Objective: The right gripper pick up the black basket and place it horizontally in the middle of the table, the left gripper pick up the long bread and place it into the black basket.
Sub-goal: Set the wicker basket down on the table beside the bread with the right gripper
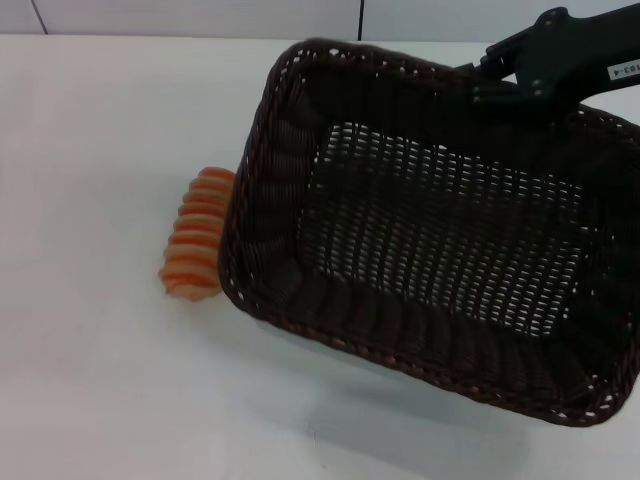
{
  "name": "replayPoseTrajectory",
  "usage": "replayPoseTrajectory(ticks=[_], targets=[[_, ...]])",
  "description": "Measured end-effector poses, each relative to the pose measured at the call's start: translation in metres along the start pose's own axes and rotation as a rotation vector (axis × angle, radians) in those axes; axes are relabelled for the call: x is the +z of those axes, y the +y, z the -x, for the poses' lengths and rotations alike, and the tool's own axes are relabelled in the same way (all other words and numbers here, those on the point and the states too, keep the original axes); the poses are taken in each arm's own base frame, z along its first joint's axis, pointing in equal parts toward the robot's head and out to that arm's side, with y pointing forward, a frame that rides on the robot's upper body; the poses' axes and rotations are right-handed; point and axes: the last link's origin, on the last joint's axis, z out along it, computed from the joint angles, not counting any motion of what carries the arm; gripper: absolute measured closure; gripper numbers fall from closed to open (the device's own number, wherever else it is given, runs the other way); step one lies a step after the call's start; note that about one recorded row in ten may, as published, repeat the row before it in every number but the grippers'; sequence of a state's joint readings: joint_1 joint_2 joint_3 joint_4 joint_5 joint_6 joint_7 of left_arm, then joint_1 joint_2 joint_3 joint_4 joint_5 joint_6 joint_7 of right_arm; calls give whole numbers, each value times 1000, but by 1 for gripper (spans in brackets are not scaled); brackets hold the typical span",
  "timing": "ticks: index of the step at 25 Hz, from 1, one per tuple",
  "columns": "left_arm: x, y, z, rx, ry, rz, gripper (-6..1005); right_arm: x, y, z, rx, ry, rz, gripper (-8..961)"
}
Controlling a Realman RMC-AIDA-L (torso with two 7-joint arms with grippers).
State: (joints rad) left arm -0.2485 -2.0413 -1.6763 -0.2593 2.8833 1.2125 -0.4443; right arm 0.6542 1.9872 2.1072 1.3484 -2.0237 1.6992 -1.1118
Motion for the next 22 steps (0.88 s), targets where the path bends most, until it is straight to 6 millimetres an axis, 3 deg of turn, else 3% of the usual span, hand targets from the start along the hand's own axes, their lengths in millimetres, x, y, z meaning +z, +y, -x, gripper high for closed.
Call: replayPoseTrajectory(ticks=[10, 22], targets=[[-1, -3, -1, -7, 15, -36, 225, -1, -3, -2, -63, 82, 45, 757], [2, 0, 1, -12, 11, -35, 225, 26, -4, 9, -225, 156, 125, 756]])
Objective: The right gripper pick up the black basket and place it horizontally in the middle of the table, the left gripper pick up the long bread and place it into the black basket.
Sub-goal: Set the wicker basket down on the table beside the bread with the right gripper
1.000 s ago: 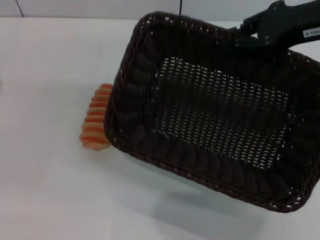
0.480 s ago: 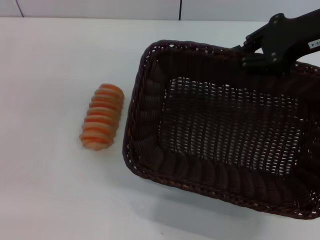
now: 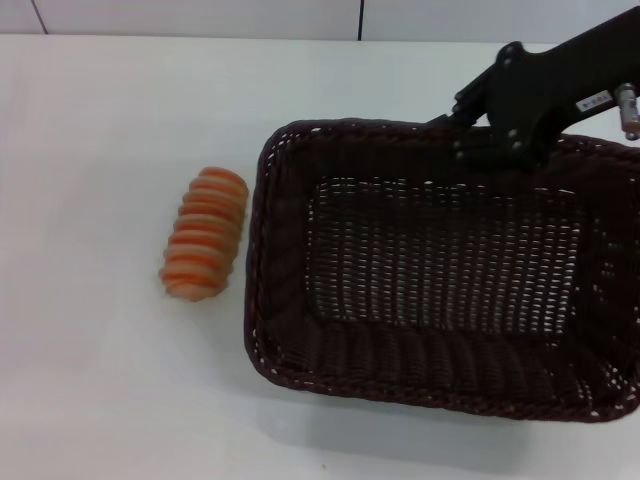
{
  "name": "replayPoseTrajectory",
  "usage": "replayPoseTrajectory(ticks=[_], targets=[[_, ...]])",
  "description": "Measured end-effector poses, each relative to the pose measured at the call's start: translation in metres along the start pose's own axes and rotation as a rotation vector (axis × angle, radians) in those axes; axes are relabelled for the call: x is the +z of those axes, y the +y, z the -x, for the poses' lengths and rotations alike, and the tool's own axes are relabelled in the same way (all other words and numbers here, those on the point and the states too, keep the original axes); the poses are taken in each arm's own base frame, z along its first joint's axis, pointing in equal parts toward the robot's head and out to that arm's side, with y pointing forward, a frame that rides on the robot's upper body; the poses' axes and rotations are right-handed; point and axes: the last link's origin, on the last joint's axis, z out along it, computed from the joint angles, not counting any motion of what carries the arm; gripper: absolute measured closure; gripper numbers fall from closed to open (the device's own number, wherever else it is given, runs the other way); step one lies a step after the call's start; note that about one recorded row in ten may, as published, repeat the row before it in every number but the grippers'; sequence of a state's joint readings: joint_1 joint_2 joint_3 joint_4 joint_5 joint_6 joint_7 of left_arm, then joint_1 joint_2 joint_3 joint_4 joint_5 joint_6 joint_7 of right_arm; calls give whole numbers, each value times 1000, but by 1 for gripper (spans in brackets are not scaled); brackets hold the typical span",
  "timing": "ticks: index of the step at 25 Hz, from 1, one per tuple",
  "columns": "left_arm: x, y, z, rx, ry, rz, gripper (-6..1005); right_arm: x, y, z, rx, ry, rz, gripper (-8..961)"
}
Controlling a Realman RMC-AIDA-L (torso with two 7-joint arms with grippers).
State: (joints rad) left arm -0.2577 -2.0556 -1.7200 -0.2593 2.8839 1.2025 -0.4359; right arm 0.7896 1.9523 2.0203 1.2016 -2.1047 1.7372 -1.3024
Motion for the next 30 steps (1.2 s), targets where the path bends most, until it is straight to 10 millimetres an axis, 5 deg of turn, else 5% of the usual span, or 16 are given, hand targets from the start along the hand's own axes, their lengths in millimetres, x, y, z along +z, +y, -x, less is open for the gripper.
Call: replayPoseTrajectory(ticks=[20, 30], targets=[[4, 3, -2, -13, 11, 8, 225, 43, -12, 9, -47, 38, -8, 756], [1, 1, -2, -14, 13, 5, 225, 44, -16, 8, -14, 65, -39, 759]])
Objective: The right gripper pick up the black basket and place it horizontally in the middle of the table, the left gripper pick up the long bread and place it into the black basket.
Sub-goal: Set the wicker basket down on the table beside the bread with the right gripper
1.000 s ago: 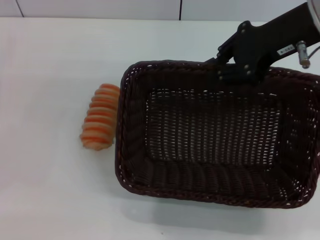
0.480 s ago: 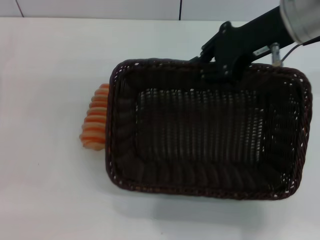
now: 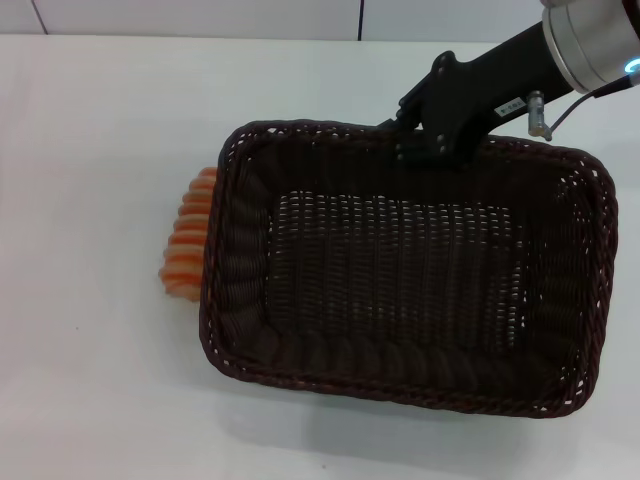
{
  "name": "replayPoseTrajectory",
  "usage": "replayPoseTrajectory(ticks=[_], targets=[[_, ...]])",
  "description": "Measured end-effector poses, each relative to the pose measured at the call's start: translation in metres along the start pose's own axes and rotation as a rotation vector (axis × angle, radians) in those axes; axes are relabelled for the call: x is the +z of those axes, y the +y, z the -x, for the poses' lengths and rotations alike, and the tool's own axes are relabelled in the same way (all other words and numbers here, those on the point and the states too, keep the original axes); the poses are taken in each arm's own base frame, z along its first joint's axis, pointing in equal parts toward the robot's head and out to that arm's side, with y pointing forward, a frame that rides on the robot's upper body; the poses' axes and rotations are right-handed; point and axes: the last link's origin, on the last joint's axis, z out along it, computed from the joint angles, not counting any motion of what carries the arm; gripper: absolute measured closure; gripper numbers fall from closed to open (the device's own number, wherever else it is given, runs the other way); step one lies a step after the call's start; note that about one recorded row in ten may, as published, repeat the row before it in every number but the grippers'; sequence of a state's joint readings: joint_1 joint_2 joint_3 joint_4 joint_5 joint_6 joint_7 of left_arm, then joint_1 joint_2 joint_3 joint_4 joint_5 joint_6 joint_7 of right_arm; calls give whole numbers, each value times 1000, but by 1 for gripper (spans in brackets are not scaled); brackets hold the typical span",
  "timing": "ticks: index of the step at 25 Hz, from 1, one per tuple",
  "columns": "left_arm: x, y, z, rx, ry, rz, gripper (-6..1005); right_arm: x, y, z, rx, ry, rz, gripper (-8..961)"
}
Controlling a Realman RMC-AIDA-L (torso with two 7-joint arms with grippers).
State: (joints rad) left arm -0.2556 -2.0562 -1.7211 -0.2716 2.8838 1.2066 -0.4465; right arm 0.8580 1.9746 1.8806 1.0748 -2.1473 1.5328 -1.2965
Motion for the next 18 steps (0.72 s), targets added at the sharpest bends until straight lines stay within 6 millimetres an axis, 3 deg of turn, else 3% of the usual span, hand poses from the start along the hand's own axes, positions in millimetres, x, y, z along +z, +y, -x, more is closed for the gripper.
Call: replayPoseTrajectory(ticks=[9, 14, 18], targets=[[-1, 0, 0, -6, 1, 0, 225, 9, -2, 1, -13, 89, -16, 749], [-3, -1, -1, -13, 8, 0, 225, 9, -6, 3, -19, 81, -48, 564], [-4, -2, -2, -13, 13, 0, 225, 4, -12, 1, -16, 66, -107, 558]])
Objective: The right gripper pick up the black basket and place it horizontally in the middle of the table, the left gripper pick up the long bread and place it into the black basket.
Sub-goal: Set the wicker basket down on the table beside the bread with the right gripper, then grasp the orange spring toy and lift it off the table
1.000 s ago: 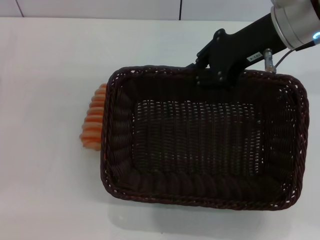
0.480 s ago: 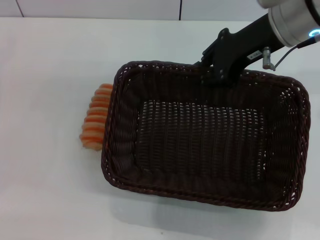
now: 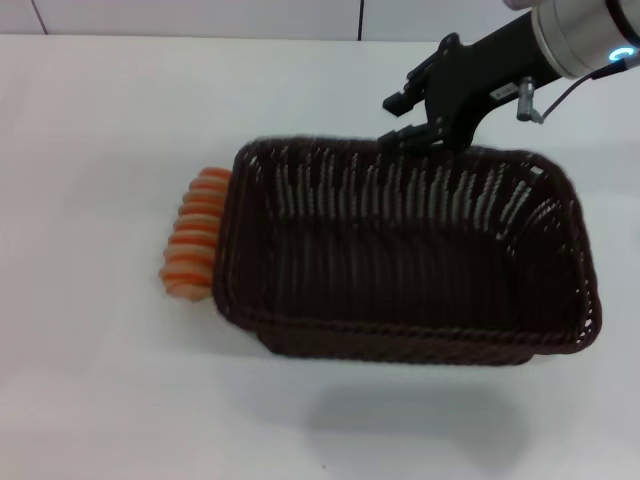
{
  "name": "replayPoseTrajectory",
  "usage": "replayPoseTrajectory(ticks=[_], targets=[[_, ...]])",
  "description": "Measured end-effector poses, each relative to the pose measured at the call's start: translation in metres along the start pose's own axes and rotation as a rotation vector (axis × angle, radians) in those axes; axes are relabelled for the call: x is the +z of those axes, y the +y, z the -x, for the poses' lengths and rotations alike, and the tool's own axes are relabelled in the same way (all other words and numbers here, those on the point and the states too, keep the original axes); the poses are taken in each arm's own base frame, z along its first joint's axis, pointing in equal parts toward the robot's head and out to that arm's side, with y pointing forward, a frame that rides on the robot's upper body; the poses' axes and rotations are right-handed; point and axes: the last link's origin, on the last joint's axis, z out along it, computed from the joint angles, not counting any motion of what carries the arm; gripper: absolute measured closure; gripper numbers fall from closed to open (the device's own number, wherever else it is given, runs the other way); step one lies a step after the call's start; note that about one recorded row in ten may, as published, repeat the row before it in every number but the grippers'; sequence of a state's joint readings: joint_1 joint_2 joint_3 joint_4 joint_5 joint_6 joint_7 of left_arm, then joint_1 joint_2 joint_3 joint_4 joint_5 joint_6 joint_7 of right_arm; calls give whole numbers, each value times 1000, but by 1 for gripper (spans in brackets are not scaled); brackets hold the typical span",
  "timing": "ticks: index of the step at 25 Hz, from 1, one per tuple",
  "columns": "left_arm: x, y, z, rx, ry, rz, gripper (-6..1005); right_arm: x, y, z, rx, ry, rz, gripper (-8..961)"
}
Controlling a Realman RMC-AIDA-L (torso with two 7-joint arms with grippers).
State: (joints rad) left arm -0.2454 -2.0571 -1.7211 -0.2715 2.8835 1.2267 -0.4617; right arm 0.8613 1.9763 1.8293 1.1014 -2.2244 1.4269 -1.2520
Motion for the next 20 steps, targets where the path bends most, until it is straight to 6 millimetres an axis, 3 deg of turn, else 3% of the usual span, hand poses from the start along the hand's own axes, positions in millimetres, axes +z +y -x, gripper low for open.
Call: replayPoseTrajectory(ticks=[7, 12, 20], targets=[[0, 1, -2, -11, 15, 7, 225, -5, -12, -6, 22, -3, -100, 552], [0, 0, -8, -44, 28, 36, 225, -25, -37, -21, 130, -96, -368, 552], [6, 2, -26, -42, -1, 108, 225, -27, -40, -52, 266, -116, -630, 553]])
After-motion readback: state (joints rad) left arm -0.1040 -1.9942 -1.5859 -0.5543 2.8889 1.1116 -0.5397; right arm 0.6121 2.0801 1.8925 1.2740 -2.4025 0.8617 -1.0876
